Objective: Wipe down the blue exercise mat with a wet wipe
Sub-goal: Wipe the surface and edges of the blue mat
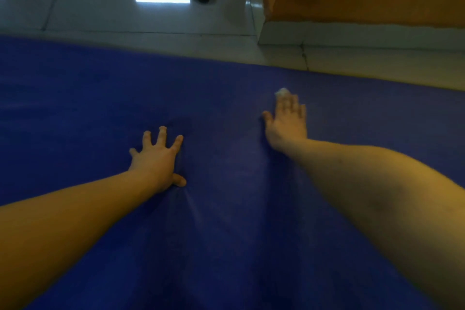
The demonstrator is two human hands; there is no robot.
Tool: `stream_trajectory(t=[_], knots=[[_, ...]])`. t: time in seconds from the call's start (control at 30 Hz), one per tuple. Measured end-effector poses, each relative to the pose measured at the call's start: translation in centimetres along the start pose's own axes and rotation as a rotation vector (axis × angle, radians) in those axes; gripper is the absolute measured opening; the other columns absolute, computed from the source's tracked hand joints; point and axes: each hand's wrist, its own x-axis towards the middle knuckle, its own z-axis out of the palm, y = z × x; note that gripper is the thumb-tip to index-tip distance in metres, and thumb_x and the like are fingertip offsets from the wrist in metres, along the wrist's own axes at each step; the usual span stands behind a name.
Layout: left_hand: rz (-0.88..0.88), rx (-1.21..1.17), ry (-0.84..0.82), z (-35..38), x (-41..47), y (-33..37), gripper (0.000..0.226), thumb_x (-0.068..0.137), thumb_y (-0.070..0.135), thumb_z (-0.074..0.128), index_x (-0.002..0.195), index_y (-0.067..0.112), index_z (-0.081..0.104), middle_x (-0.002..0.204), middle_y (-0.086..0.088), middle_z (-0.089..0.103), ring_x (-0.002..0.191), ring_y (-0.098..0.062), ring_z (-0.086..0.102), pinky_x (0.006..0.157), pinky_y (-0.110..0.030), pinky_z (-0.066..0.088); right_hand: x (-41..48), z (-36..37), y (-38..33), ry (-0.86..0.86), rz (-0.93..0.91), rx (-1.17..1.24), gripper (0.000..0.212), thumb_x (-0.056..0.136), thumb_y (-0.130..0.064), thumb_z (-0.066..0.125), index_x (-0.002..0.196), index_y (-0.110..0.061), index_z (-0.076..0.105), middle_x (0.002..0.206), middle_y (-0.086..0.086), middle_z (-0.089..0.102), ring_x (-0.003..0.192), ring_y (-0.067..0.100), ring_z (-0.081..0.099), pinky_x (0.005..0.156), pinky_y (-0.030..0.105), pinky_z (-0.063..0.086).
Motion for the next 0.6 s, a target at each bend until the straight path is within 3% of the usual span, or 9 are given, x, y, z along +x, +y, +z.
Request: stream_trajectory(t=[0.07, 0.13, 0.3, 0.43, 0.53, 0.6], knots=[[0.01, -0.03, -0.009, 0.0, 0.1, -0.1, 0.124, 0.073, 0.072, 0.071, 0.158, 0.038, -0.011, 0.164, -0.006, -0.024, 0.15, -0.043, -0.012, 0.115, -0.069, 0.022, 0.9, -0.4, -0.4, -0.054, 0.175, 0.027, 0.08, 0.103, -0.059, 0.016, 0.16, -0.011, -0.013, 0.168, 0.005, -0.018, 0.154, 0.025, -0.017, 0.125, 0.045, -0.008], [0.011, -0.032, -0.008, 0.0, 0.2, -0.2, 0.124, 0.072, 0.072, 0.072, 0.158, 0.038, -0.011, 0.163, -0.006, -0.024, 0.15, -0.043, -0.012, 0.115, -0.069, 0.022, 0.6, 0.2, -3.7, -0.035, 0.205, 0.083, 0.083, 0.104, -0.058, 0.018, 0.158, -0.005, -0.014, 0.167, 0.011, -0.02, 0.154, 0.027, -0.018, 0.126, 0.045, -0.006], [0.009, -0.034, -0.001, -0.1, 0.1, -0.2, 0.125, 0.072, 0.071, 0.073, 0.158, 0.039, -0.011, 0.163, -0.005, -0.023, 0.15, -0.042, -0.012, 0.114, -0.069, 0.024, -2.1, 2.4, -12.9, -0.055, -0.206, 0.158, 0.083, 0.103, -0.05, 0.035, 0.16, -0.012, -0.01, 0.168, 0.006, -0.019, 0.155, 0.023, -0.016, 0.126, 0.042, -0.007], [0.009, -0.032, 0.016, -0.1, 0.2, -0.3, 0.127, 0.07, 0.072, 0.074, 0.157, 0.039, -0.013, 0.163, -0.005, -0.023, 0.15, -0.042, -0.011, 0.114, -0.069, 0.025, -3.1, 3.0, -15.5, -0.204, -0.542, 0.063, 0.078, 0.105, -0.052, 0.029, 0.16, -0.016, -0.013, 0.167, 0.001, -0.022, 0.153, 0.017, -0.021, 0.126, 0.041, -0.008], [0.017, -0.033, 0.01, -0.2, 0.3, -0.3, 0.126, 0.071, 0.073, 0.072, 0.157, 0.039, -0.012, 0.163, -0.005, -0.024, 0.149, -0.042, -0.012, 0.114, -0.069, 0.025, -1.1, 2.3, -13.2, -0.16, -0.581, 0.042, 0.074, 0.105, -0.05, 0.031, 0.162, -0.02, -0.006, 0.169, -0.003, -0.013, 0.155, 0.016, -0.013, 0.127, 0.042, -0.002], [0.017, -0.036, -0.002, -0.1, 0.3, -0.3, 0.125, 0.071, 0.073, 0.072, 0.157, 0.039, -0.013, 0.163, -0.005, -0.025, 0.149, -0.042, -0.013, 0.114, -0.069, 0.024, 1.3, 1.2, -10.4, -0.095, -0.424, 0.104, 0.073, 0.104, -0.047, 0.035, 0.162, -0.022, 0.0, 0.17, -0.004, -0.006, 0.156, 0.018, -0.007, 0.127, 0.043, -0.002]])
